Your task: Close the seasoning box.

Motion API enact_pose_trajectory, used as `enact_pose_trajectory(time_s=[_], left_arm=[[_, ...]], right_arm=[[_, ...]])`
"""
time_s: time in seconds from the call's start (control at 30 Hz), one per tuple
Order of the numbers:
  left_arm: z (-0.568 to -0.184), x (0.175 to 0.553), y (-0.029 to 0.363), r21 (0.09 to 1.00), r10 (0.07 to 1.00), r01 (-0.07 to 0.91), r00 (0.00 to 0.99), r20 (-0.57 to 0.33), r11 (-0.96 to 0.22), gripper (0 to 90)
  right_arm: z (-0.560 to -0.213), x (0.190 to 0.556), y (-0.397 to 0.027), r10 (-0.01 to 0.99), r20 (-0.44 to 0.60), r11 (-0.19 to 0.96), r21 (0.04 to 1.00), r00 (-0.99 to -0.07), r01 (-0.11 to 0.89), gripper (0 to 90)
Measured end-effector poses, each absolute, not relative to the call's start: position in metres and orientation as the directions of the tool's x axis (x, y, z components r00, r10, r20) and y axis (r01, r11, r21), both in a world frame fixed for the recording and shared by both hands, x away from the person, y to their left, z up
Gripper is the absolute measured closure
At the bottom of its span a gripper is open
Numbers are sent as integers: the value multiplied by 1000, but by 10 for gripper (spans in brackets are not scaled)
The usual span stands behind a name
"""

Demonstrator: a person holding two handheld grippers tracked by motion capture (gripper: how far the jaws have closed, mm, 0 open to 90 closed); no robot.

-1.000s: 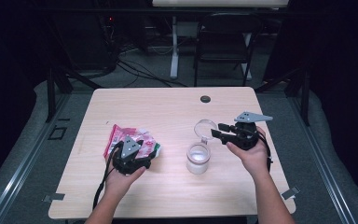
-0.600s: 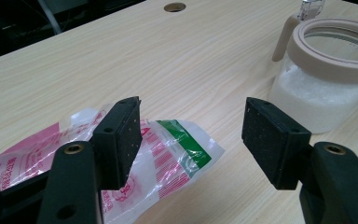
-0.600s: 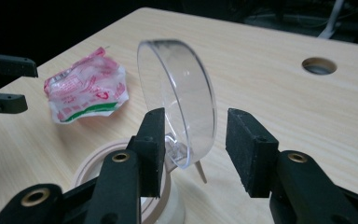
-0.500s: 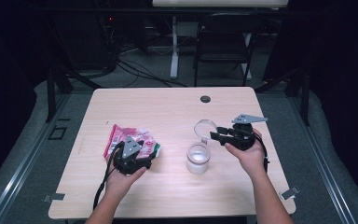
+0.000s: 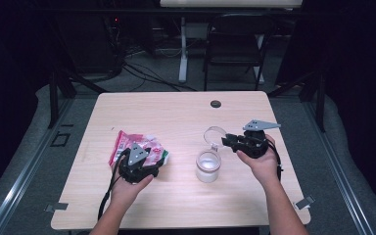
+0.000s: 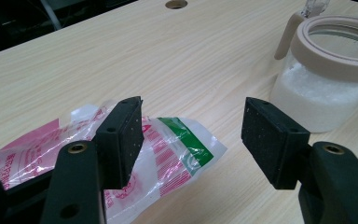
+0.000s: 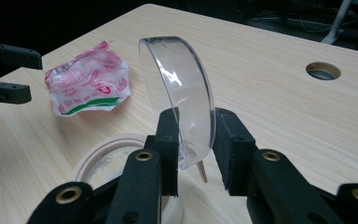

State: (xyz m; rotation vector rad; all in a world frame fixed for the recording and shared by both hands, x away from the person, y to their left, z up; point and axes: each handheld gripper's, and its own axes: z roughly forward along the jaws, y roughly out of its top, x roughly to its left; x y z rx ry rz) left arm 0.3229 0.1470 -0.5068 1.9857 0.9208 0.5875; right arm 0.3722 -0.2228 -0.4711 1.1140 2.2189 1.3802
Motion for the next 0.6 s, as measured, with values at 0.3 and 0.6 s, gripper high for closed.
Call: enact_pose_trajectory(time_s=[0.3, 0.6], left_arm=[[-506, 323, 148, 847, 784, 387, 619, 56, -366, 384], [-507, 323, 146, 845, 778, 387, 626, 54, -369, 384]], right_arm=[[-470, 371, -222, 742, 125, 256, 855, -659, 450, 718], [-469, 369, -220, 739, 119, 264, 854, -663, 448, 711]])
